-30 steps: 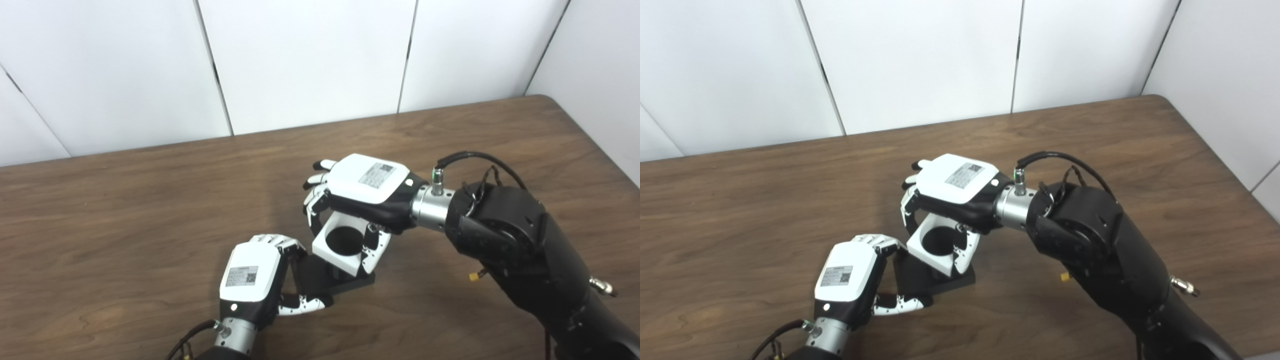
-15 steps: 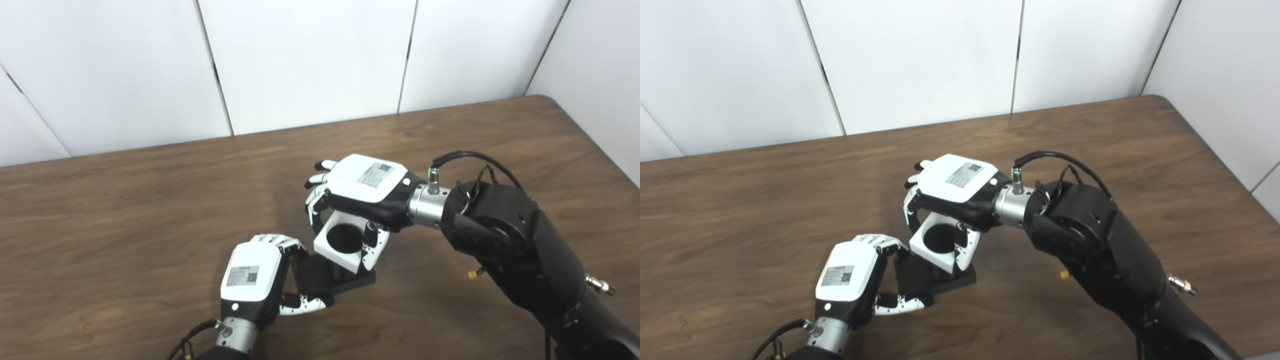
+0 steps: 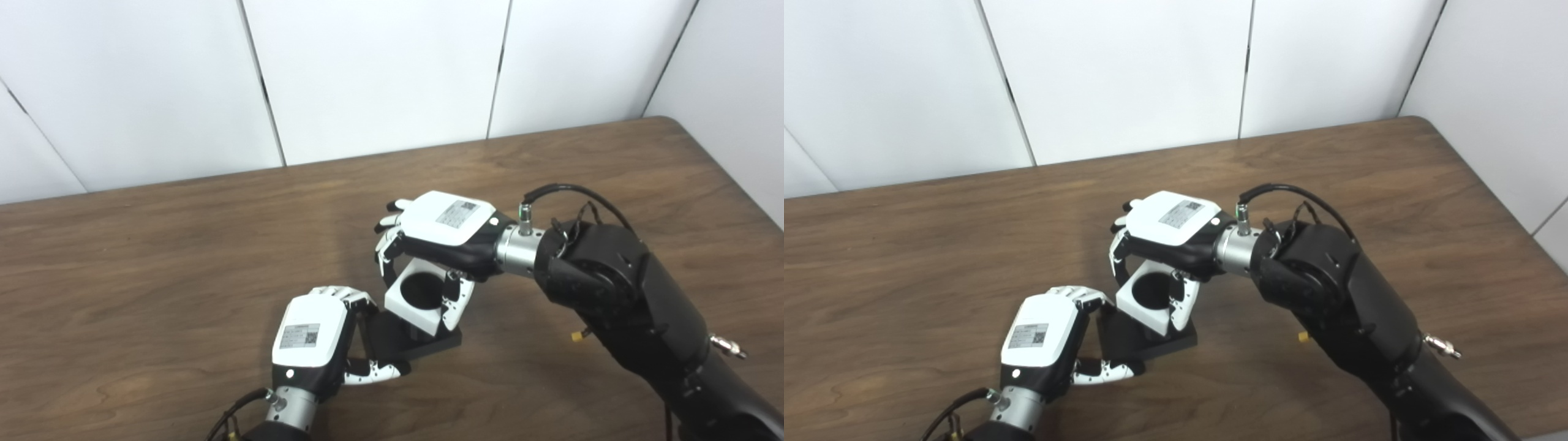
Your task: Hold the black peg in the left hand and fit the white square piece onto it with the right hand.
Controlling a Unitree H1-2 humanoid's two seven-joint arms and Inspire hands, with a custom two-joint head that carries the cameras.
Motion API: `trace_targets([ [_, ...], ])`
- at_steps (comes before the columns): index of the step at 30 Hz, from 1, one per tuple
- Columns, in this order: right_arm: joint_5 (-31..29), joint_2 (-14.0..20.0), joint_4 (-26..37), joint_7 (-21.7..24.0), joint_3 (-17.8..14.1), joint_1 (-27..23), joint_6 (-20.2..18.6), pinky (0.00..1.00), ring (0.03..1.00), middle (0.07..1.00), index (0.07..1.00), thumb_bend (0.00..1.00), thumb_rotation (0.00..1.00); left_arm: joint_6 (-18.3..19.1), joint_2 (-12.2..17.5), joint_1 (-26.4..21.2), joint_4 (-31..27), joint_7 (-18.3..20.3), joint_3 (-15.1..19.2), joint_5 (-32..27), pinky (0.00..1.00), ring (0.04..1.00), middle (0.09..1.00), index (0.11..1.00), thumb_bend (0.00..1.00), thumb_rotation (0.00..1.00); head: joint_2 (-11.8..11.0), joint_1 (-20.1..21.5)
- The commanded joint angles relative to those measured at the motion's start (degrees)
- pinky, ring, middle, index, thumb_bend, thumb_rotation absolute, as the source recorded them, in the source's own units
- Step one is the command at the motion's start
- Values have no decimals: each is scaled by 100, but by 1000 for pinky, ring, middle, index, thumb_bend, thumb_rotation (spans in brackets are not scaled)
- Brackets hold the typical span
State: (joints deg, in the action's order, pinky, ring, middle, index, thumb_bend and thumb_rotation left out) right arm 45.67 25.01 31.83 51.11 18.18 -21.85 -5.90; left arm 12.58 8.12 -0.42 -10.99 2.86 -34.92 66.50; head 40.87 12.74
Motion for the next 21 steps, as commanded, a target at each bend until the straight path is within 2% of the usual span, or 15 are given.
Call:
trace_targets([
  [1,128,99,-39,-259,-128,-127,105,1000,907,768,484,523,133,1,117,204,204,495,-186,228,789,764,710,488,516,50,6,0],
  [16,155,118,42,-7,-116,-130,-85,1000,915,772,492,522,159,17,117,195,164,548,-188,270,789,765,710,488,516,51,69,-17],
  [17,149,120,48,-10,-118,-130,-83,1000,914,772,536,735,244,20,115,195,166,552,-187,274,789,765,710,488,516,51,69,-17],
  [18,145,122,53,-11,-119,-131,-82,1000,912,771,560,848,296,23,114,194,166,560,-186,280,790,766,711,488,516,52,69,-17],
  [19,142,123,59,-10,-121,-133,-84,1000,911,771,575,919,330,25,113,193,166,570,-186,287,791,767,711,488,516,52,69,-17],
  [21,141,119,81,20,-128,-150,-110,1000,912,772,584,960,350,30,106,194,166,573,-179,293,791,767,710,488,516,52,69,-17],
])
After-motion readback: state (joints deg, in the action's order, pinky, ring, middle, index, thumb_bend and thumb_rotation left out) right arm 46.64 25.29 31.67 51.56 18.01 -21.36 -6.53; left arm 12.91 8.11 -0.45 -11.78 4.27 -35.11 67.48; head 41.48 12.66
